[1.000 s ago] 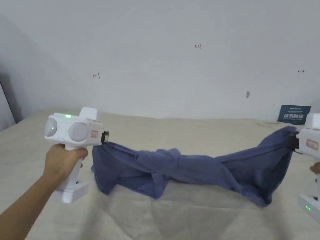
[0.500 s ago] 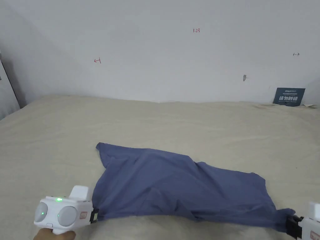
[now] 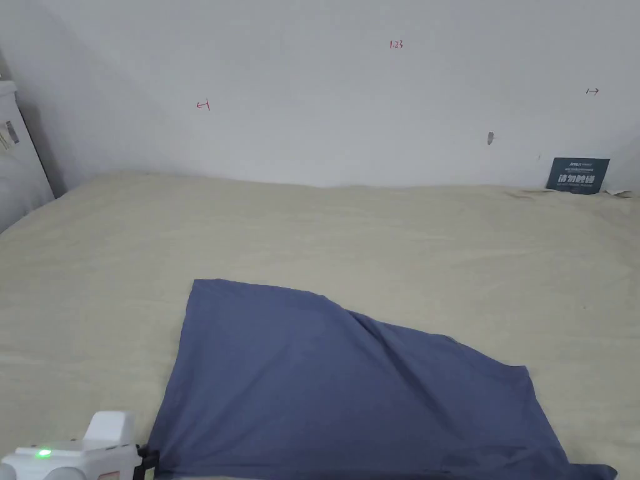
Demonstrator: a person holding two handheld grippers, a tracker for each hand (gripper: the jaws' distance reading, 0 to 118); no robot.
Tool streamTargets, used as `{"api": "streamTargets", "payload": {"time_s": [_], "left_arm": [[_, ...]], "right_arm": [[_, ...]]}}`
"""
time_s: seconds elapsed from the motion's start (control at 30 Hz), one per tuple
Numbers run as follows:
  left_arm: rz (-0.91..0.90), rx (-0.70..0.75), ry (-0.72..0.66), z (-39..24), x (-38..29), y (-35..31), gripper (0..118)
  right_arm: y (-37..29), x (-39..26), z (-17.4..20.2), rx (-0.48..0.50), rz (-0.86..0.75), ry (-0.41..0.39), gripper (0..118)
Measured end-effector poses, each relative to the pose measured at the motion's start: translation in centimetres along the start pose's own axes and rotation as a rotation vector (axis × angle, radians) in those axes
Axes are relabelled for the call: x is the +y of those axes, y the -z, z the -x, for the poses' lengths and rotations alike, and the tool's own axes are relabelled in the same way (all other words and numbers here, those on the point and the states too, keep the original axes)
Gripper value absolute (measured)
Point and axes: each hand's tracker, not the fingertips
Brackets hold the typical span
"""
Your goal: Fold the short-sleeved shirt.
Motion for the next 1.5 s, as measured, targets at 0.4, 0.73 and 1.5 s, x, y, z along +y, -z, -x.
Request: {"api": "streamTargets", "payload": {"time_s": [0.4, 0.73, 1.5], "left_arm": [[0.073, 0.007, -0.051, 0.7, -6.3, -2.6, 0], [0.115, 0.034, -0.029, -0.3, -6.4, -1.5, 0], [-0.023, 0.045, -0.076, -1.6, -4.1, -4.6, 113]], "right_arm": [[-0.6, -6.3, -0.8, -0.009, 0.094, 0.002, 2], [0.9, -7.3, 0.9, -0.050, 0.152, 0.041, 2], [-2.3, -4.6, 1.8, -0.053, 0.053, 0.009, 97]]}}
